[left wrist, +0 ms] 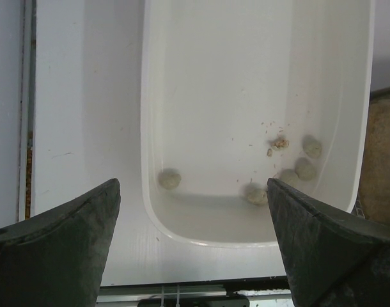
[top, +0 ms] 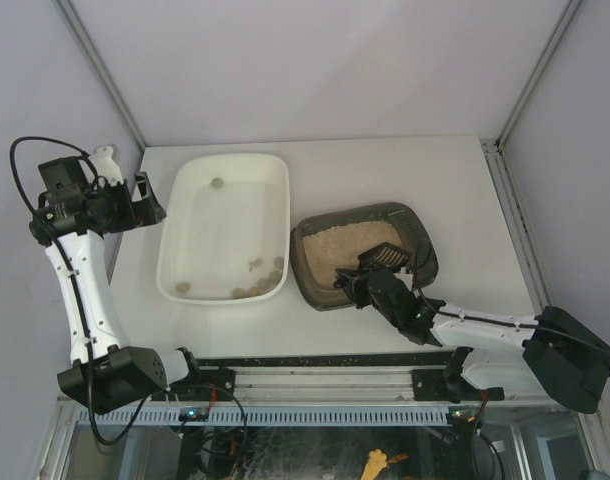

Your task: Clean the litter box

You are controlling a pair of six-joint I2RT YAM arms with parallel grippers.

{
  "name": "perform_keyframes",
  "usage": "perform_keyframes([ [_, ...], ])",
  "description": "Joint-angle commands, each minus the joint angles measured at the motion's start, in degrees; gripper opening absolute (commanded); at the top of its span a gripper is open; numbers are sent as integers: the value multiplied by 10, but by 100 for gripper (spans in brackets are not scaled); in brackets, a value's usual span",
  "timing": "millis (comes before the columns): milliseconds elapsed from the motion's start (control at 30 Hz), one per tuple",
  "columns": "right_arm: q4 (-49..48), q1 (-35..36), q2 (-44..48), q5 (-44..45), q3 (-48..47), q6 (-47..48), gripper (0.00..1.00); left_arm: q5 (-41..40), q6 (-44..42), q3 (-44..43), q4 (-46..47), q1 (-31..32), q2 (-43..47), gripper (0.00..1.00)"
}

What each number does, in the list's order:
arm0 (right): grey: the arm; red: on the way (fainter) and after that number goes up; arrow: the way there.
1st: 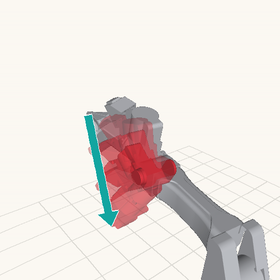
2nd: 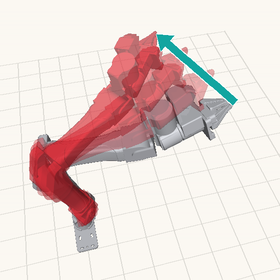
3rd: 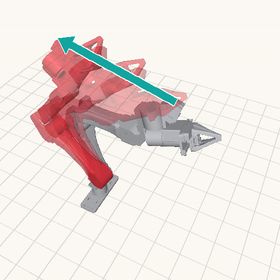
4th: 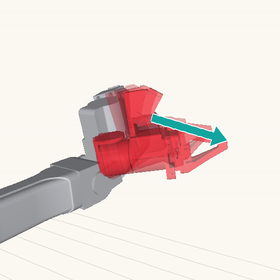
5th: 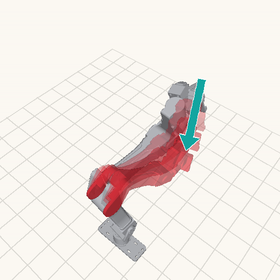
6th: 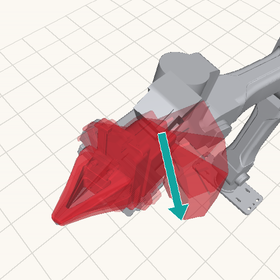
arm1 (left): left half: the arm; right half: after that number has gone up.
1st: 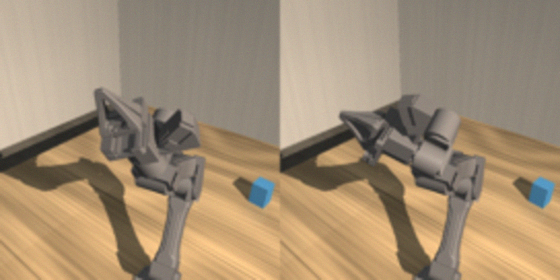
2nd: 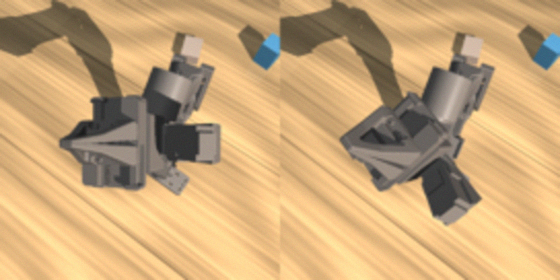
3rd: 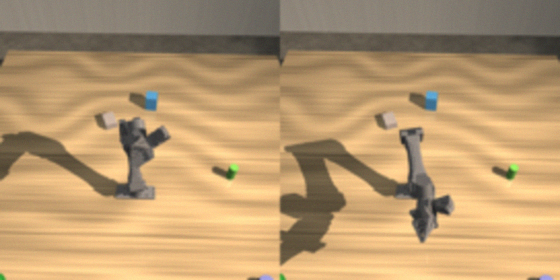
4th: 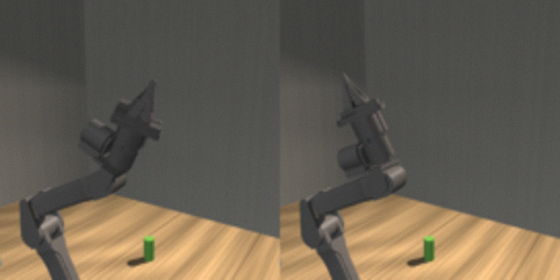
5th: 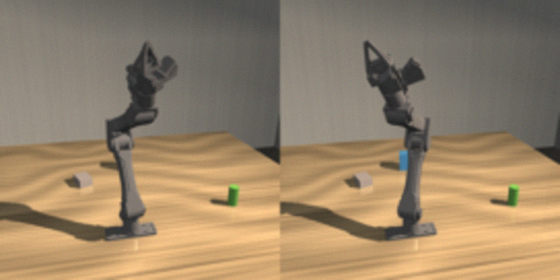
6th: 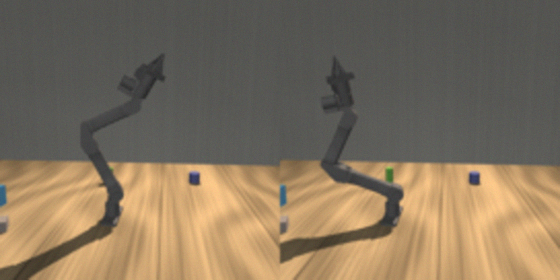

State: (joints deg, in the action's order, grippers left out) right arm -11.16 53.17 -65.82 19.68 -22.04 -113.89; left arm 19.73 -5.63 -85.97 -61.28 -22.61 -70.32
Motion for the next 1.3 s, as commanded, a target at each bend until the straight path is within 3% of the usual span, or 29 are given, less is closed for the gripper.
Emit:
perform_keyframes([
  [0,-93,-22,-35,36,24,-48,0,9,-11,6,17,3,15,100],
  [200,-222,-57,-96,-11,30,-24,0,11,-11,9,17,2,17,100],
  [400,-237,-68,-128,-41,-1,-3,1,10,-11,10,18,2,17,100],
  [600,-324,-82,-179,-81,-11,21,40,3,-10,0,14,3,14,100],
  [667,-331,-84,-186,-90,-15,25,63,4,-11,-4,11,3,11,100],
  [700,-328,-84,-185,-90,-18,28,84,9,-11,-5,10,3,11,100],
  [767,-318,-87,-181,-96,-26,38,99,14,-11,-5,9,3,9,100],
  [1133,-230,-117,-140,-210,-93,94,100,5,-5,-5,9,3,9,100],
  [1267,-189,-136,-116,-296,-143,194,100,-1,-5,-13,6,3,15,100],
])
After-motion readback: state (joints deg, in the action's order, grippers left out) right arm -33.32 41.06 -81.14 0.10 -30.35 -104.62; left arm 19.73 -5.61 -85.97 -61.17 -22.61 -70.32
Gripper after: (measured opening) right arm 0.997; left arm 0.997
